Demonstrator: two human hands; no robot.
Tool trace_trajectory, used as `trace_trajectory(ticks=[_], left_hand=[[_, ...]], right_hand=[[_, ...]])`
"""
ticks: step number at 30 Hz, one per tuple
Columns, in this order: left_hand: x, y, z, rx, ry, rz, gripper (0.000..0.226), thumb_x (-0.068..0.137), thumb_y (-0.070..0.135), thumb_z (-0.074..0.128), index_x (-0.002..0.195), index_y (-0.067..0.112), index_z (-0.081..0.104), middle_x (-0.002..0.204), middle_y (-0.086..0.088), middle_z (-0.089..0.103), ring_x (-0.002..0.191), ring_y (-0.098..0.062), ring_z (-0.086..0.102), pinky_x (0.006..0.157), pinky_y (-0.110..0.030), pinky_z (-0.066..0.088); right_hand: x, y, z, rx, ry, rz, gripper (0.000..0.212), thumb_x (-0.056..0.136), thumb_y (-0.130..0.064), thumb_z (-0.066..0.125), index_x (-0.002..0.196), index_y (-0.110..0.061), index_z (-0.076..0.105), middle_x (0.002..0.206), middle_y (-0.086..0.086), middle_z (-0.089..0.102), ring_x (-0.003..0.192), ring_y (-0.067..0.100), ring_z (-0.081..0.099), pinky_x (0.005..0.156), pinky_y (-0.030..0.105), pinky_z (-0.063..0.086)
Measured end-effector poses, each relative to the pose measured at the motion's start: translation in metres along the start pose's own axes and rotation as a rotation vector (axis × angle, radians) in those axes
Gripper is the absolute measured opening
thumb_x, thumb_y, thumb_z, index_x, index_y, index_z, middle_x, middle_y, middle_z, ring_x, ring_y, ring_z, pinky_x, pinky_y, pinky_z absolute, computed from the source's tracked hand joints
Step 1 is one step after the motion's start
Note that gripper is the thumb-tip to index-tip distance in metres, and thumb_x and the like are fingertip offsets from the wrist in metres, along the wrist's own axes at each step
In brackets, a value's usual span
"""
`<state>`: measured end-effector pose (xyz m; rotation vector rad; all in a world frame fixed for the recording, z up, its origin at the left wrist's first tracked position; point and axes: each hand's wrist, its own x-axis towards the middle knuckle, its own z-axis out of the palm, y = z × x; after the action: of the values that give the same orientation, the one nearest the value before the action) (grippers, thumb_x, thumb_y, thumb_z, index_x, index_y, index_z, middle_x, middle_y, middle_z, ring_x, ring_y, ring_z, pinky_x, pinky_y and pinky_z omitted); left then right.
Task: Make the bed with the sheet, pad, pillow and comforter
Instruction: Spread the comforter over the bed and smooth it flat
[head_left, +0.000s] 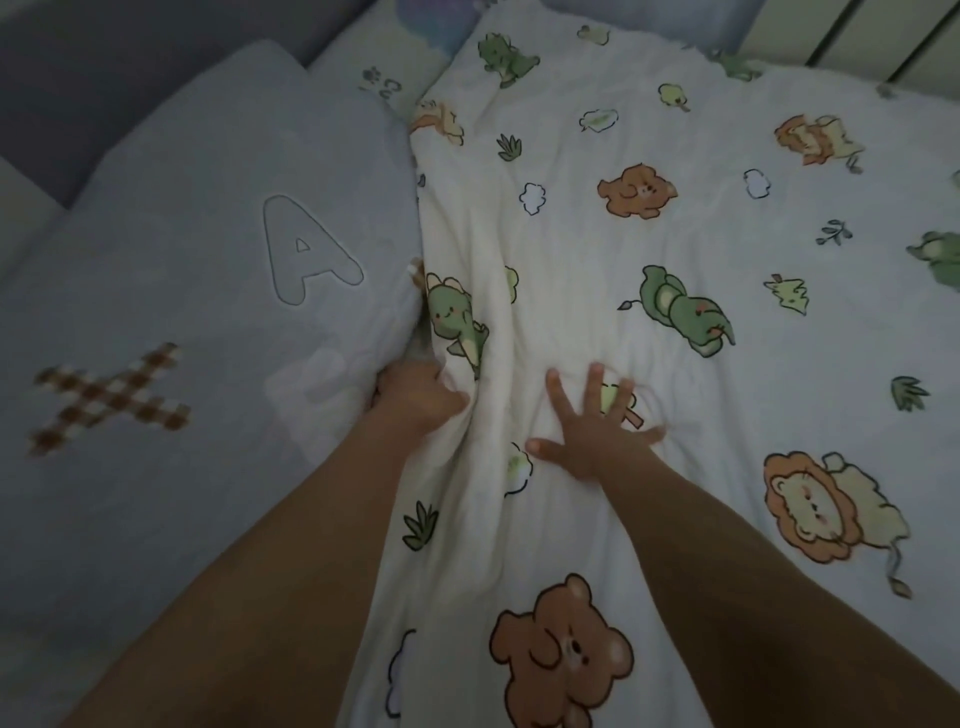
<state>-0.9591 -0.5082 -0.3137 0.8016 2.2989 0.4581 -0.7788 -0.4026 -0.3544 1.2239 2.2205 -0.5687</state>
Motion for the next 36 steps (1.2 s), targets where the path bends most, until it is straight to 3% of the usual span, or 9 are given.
trace_trajectory(ticks=[4,6,10,13,16,21,25,31,36], left_hand=[[-0.011,-0.004,0.004,-0.340,0.009,0.038,0.052,0.075,0.036,0.076,0.118,0.018,0.055,0.125,-0.006,0.053,0.115,-0.025,0.053,0.100,-0.041,0.045],[-0.019,-0.005,0.000,-0.507,0.079,0.059,0.040,0.077,0.038,0.075,0.105,0.015,0.058,0.104,0.000,0.062,0.095,-0.019,0.060,0.087,-0.038,0.051],[-0.033,0.008,-0.014,-0.539,0.315,0.113,0.029,0.093,0.046,0.048,0.083,0.018,0.047,0.073,0.007,0.048,0.067,-0.013,0.045,0.068,-0.032,0.040],[-0.052,0.010,-0.032,-0.389,0.451,0.252,0.007,0.096,0.020,0.046,0.099,0.021,0.052,0.089,0.004,0.053,0.080,-0.016,0.051,0.074,-0.033,0.042],[-0.068,-0.001,-0.054,-0.092,0.613,0.300,0.027,0.093,0.012,0.047,0.117,0.024,0.054,0.110,-0.006,0.050,0.090,-0.021,0.052,0.077,-0.032,0.042],[-0.080,-0.027,-0.102,0.088,0.824,0.304,0.026,0.090,0.007,0.050,0.111,0.014,0.064,0.106,-0.008,0.049,0.088,-0.030,0.056,0.073,-0.034,0.043],[-0.078,-0.051,-0.131,0.124,0.886,0.220,0.014,0.093,0.013,0.046,0.102,0.009,0.056,0.094,-0.004,0.046,0.084,-0.030,0.052,0.067,-0.035,0.035],[-0.066,-0.090,-0.137,0.478,0.469,0.020,0.044,0.090,0.013,0.050,0.132,0.004,0.040,0.123,-0.020,0.036,0.100,-0.039,0.051,0.084,-0.045,0.044],[-0.061,-0.107,-0.135,0.386,0.307,0.054,0.056,0.100,0.027,0.035,0.151,0.018,0.014,0.129,-0.028,0.036,0.113,-0.045,0.046,0.091,-0.046,0.041]], right_hand=[[0.002,0.002,0.000,-0.019,0.011,-0.001,0.096,0.078,-0.079,0.040,0.137,-0.052,-0.030,0.145,0.000,-0.047,0.134,0.039,-0.038,0.092,0.084,0.003],[0.001,0.003,0.000,-0.019,0.016,0.000,0.095,0.078,-0.079,0.040,0.138,-0.052,-0.029,0.146,0.000,-0.046,0.135,0.038,-0.037,0.093,0.084,0.003],[0.000,0.005,0.000,-0.010,0.054,0.005,0.094,0.079,-0.078,0.041,0.139,-0.052,-0.027,0.148,0.000,-0.044,0.137,0.038,-0.035,0.093,0.084,0.003],[-0.007,0.001,-0.004,0.000,0.065,0.020,0.094,0.079,-0.076,0.045,0.140,-0.053,-0.023,0.151,-0.001,-0.039,0.140,0.038,-0.030,0.096,0.082,0.006],[-0.018,-0.007,-0.014,-0.011,0.074,0.041,0.092,0.079,-0.070,0.054,0.143,-0.053,-0.010,0.157,0.001,-0.022,0.144,0.042,-0.011,0.098,0.078,0.016],[-0.036,-0.025,-0.023,-0.067,0.115,-0.005,0.069,0.086,-0.058,0.050,0.144,-0.042,0.016,0.148,0.011,0.027,0.131,0.039,0.038,0.103,0.062,0.033],[-0.054,-0.048,-0.026,-0.050,0.191,-0.060,0.057,0.091,-0.044,0.046,0.142,-0.033,0.022,0.133,0.010,0.043,0.119,0.034,0.050,0.098,0.052,0.041],[-0.071,-0.078,-0.031,-0.062,0.256,-0.073,0.056,0.093,-0.032,0.044,0.145,-0.030,0.022,0.130,0.009,0.048,0.117,0.031,0.052,0.092,0.041,0.041],[-0.077,-0.098,-0.025,-0.061,0.255,-0.073,0.059,0.094,-0.031,0.043,0.148,-0.030,0.019,0.132,0.010,0.047,0.119,0.032,0.050,0.095,0.040,0.039]])
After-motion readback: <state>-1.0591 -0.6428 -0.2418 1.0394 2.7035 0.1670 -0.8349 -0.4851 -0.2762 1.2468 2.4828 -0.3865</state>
